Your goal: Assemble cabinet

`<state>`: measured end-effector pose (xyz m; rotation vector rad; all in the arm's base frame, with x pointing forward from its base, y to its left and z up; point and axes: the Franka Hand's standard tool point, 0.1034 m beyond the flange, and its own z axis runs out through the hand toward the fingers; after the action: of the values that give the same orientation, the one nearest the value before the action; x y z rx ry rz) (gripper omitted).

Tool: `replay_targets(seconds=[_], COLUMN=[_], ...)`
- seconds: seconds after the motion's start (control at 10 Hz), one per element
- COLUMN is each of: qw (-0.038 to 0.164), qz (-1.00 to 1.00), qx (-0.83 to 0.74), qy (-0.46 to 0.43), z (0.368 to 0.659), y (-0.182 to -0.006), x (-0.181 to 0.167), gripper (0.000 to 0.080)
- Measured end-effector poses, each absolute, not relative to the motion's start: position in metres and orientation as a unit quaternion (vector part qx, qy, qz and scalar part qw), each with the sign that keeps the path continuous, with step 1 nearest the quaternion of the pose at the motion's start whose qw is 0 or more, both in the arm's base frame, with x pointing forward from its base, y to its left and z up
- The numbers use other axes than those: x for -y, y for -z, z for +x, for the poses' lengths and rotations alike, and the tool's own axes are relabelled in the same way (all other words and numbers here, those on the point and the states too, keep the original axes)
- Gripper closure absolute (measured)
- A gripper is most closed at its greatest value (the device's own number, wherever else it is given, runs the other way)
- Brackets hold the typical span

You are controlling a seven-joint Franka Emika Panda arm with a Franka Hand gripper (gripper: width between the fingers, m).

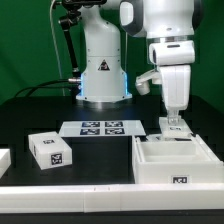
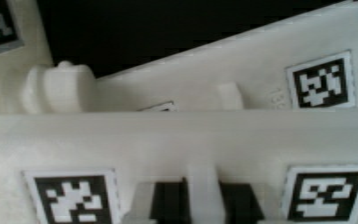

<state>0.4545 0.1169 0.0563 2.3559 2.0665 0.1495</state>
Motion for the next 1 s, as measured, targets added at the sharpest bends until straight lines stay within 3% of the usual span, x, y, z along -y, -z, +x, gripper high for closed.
replay_targets(seconds=[1.0], qw=[-0.003], qz=[0.75], qx=[-0.661], qy=[-0.038], z=[0.4596], y=[-0.0534], x=[-0.1182], gripper=[0.0729])
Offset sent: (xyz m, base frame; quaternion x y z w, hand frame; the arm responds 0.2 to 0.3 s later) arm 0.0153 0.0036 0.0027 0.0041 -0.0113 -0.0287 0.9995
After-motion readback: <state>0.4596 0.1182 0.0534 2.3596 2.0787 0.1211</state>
